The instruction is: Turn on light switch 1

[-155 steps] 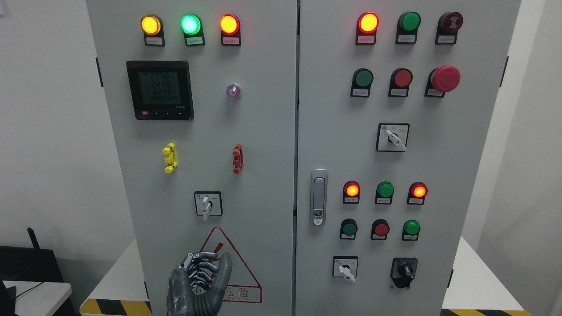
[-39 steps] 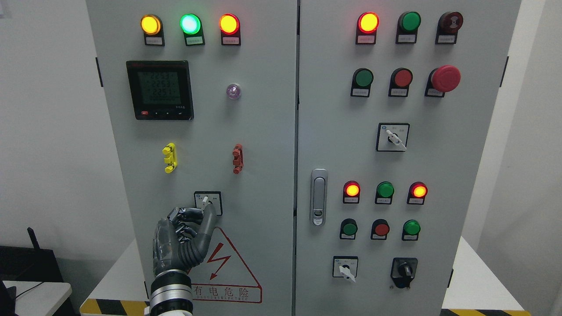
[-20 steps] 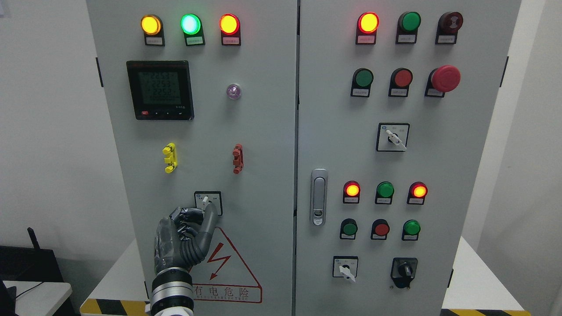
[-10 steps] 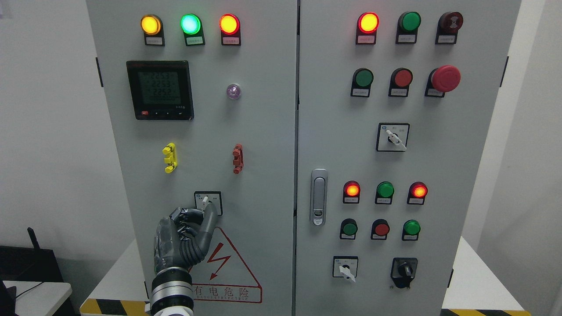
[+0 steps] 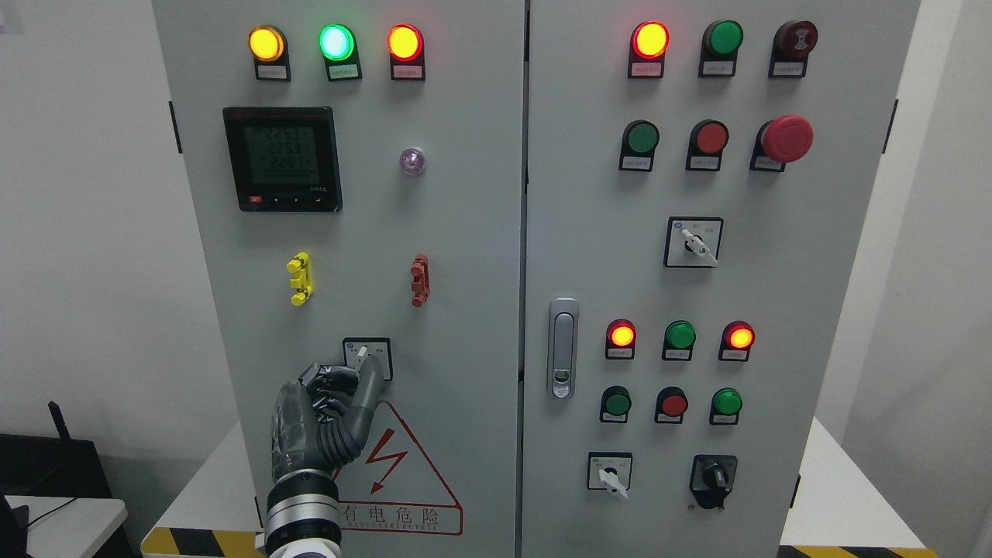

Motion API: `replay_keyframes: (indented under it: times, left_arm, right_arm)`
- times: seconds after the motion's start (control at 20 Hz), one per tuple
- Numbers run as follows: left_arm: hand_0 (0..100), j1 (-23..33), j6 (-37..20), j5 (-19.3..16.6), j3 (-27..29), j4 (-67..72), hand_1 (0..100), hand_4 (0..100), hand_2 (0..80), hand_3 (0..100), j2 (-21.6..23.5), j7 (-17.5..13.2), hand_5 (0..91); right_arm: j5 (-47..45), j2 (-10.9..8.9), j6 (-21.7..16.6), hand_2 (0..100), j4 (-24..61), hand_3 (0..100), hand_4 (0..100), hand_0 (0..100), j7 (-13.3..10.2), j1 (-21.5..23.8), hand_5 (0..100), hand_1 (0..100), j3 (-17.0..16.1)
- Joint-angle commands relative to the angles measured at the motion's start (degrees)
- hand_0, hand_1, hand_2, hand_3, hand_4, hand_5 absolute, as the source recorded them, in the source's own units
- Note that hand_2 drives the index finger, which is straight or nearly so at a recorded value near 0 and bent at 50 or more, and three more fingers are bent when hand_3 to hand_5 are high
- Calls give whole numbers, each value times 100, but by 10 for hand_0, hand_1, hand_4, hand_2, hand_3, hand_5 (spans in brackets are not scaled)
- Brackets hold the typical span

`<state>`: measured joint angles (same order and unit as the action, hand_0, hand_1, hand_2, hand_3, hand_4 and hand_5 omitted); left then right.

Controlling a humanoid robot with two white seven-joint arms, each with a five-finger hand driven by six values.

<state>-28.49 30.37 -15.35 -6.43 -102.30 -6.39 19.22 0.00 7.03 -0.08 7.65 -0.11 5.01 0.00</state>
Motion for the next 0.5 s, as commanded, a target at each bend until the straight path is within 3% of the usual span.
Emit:
replay_keyframes:
  times: [0.0,0.45]
  left_arm:
    - [263,-16,13,-3,-16,-1,453,834,514,689,6,2,780]
    - [257,-16,31,-3,-25,8,464,835,516,691,6,2,784]
  right_arm:
    - [-149,0,0,0,0,0,0,120,2,0,0,389,114]
    - [-149,0,0,0,0,0,0,120,2,0,0,389,114]
